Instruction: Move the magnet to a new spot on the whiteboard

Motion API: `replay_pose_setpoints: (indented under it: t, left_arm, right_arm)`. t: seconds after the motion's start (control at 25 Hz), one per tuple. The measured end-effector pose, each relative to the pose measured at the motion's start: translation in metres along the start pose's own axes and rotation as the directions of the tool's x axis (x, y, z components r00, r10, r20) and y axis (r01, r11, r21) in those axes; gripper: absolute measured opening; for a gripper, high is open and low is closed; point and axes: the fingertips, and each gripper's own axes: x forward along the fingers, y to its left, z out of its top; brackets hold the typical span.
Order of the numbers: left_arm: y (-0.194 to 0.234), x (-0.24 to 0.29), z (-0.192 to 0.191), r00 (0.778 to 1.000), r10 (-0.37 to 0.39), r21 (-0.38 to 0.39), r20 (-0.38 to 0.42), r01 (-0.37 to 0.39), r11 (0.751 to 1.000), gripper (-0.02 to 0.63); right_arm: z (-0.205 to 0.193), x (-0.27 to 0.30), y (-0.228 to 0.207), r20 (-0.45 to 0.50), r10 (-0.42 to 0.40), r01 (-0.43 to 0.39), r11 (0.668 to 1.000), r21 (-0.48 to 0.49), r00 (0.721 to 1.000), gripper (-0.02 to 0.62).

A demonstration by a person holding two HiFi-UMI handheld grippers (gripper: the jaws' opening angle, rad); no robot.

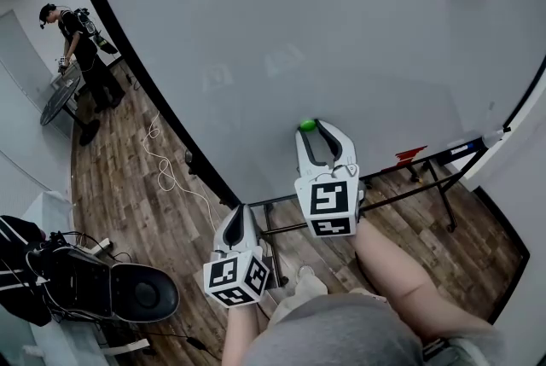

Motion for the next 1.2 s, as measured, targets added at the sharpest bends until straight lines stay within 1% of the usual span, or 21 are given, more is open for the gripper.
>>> replay_pose_setpoints:
  t: [0.24,0.44,0.88,1.2]
  left_arm:
    - [-0.005,-0.002,0.001,1.0,-0.009,0.007,0.003,0.009,1.0,0.005]
    - [-0.017,-0.01,-0.002,1.0,-0.018,0.018,0.005,0.018,1.0,0.004]
    - [-0.046,-0.048,-0.002,0.999,-0.039,0.037,0.011,0.039,0.999,0.005]
    - [-0.075,-0.077,-0.015,0.998,-0.059,0.055,0.009,0.058,0.997,0.005]
  right_arm:
    - [-0.002,0.001,0.0,-0.022,0.015,-0.016,1.0,-0.006,1.0,0.121]
    - [-0.013,-0.004,-0.01,-0.055,0.025,-0.024,1.0,0.018,0.998,0.12]
    - [-0.009,-0.062,-0.003,-0.06,0.055,-0.054,0.998,0.016,0.997,0.12]
    - [-0.013,-0.114,-0.006,-0.056,0.067,-0.066,0.998,0.019,0.996,0.12]
